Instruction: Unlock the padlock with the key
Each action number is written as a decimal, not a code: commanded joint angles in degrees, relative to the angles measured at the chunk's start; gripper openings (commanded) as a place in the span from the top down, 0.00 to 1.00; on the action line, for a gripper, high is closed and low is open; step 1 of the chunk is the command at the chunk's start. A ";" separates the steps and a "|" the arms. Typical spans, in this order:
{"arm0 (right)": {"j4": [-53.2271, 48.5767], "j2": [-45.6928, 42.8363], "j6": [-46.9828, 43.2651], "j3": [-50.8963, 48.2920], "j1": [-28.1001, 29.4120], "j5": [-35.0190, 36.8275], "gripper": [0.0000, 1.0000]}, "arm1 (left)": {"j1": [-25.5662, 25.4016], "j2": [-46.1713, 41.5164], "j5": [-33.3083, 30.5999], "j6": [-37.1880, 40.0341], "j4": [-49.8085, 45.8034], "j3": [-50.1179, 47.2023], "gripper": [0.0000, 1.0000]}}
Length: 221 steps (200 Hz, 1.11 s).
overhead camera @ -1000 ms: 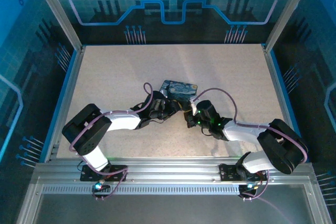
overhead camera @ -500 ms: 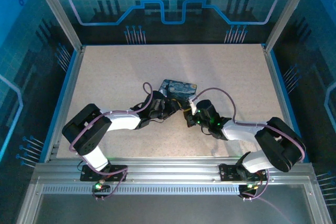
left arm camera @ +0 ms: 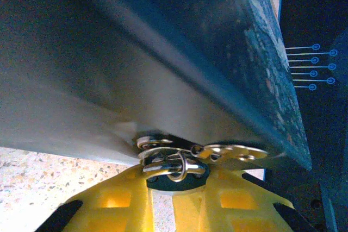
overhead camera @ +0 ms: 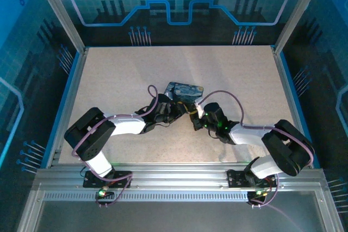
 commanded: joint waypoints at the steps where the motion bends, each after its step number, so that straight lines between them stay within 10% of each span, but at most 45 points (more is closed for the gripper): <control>1: 10.54 -0.17 0.94 2.12 -0.23 -4.38 1.00 | -1.30 0.30 3.71 -0.99 0.76 -0.19 0.82; 221: -2.96 0.65 15.33 4.99 -1.15 -10.10 1.00 | -1.30 3.51 3.51 -1.17 0.70 0.43 0.79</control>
